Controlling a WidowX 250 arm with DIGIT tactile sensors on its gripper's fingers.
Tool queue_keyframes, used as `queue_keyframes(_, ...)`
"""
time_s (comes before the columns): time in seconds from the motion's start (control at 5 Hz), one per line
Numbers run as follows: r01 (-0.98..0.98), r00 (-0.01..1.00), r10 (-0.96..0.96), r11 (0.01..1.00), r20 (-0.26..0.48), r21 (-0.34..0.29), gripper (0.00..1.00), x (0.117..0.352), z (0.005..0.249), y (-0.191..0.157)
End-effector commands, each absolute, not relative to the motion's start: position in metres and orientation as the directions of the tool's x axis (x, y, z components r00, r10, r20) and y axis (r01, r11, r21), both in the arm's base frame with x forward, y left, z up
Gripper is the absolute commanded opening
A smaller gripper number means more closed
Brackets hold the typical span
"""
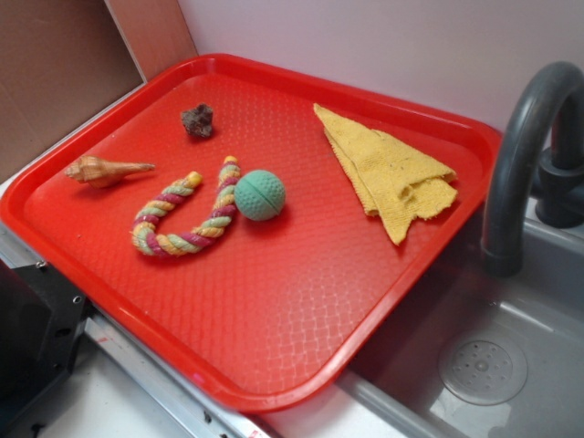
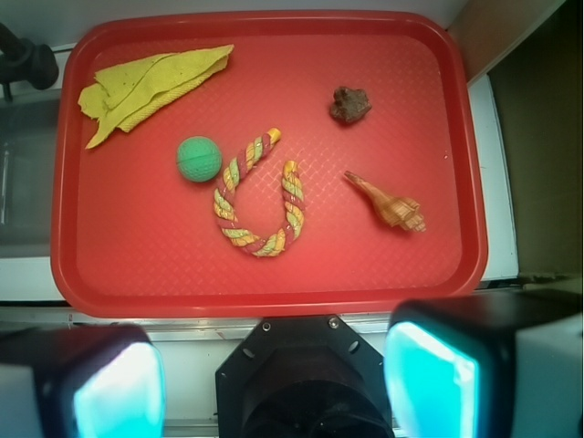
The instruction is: Grab the shell.
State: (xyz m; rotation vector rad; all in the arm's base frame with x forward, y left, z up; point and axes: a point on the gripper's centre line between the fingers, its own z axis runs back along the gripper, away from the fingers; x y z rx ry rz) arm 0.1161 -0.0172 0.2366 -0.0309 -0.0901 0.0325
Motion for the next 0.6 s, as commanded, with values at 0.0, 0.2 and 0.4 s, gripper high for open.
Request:
queue_keyframes(0.0, -0.031, 0.995, 0.034, 0.999, 0.089, -0.032, 1.00, 0.116, 0.237, -0.017)
queue_keyframes(0.2, 0.085, 0.989, -0.081, 0.996, 0.126, -0.027, 1.00, 0.119, 0.214, 0.007)
queue_keyframes(0.4, 0.177, 0.973, -0.176, 0.984, 0.150, 0.007, 1.00, 0.111, 0.201, 0.023)
